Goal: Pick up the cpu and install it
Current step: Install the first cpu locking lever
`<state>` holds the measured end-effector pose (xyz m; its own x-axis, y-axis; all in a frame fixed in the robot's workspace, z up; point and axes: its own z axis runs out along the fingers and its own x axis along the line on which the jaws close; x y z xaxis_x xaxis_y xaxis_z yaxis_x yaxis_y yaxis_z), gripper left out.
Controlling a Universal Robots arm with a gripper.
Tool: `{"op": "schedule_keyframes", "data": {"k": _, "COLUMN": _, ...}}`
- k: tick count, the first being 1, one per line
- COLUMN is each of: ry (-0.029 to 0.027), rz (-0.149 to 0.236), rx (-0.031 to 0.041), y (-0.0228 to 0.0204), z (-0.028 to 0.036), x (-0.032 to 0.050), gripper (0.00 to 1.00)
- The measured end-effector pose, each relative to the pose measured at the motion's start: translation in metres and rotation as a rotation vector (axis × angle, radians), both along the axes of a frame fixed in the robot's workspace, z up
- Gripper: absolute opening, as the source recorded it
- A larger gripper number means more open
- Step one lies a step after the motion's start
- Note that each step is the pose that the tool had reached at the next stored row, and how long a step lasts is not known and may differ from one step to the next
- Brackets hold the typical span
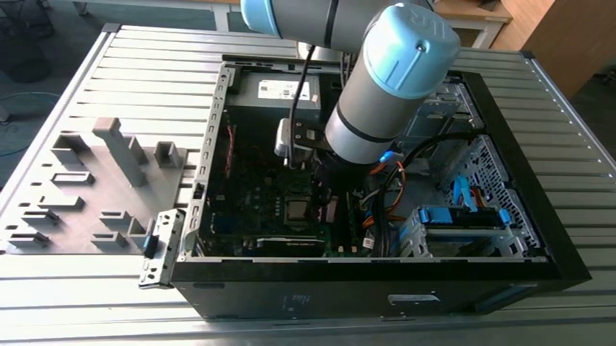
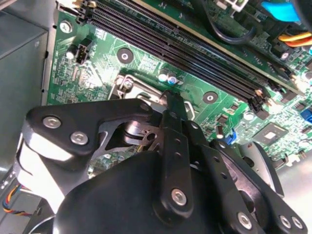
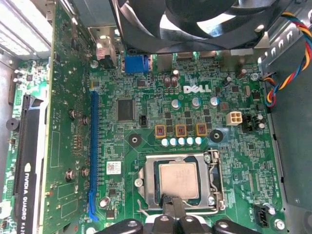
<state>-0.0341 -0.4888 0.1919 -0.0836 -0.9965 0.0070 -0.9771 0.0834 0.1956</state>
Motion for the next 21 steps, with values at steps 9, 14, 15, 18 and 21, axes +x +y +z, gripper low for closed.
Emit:
{"op": "schedule_keyframes", "data": {"k": 9, "ry": -0.0002, "rz": 0.001, "rx": 0.0003, "y": -0.0006, "z": -0.0002, "x": -0.0007, "gripper": 0.11}}
{"op": "schedule_keyframes", "data": {"k": 14, "ry": -0.0002, "rz": -0.014, "rx": -0.0001, "y": -0.0006, "z": -0.0004, "x": -0.0009, "gripper": 0.11}}
{"op": "schedule_keyframes", "data": {"k": 15, "ry": -0.0001, "rz": -0.014, "rx": -0.0002, "y": -0.0006, "z": -0.0004, "x": -0.0010, "gripper": 0.11}}
{"op": "schedule_keyframes", "data": {"k": 18, "ry": -0.0002, "rz": -0.014, "rx": 0.0003, "y": -0.0006, "z": -0.0004, "x": -0.0010, "gripper": 0.11}}
{"op": "schedule_keyframes", "data": {"k": 21, "ry": -0.0001, "rz": -0.014, "rx": 0.0028, "y": -0.0006, "z": 0.0002, "x": -0.0011, "gripper": 0.11}}
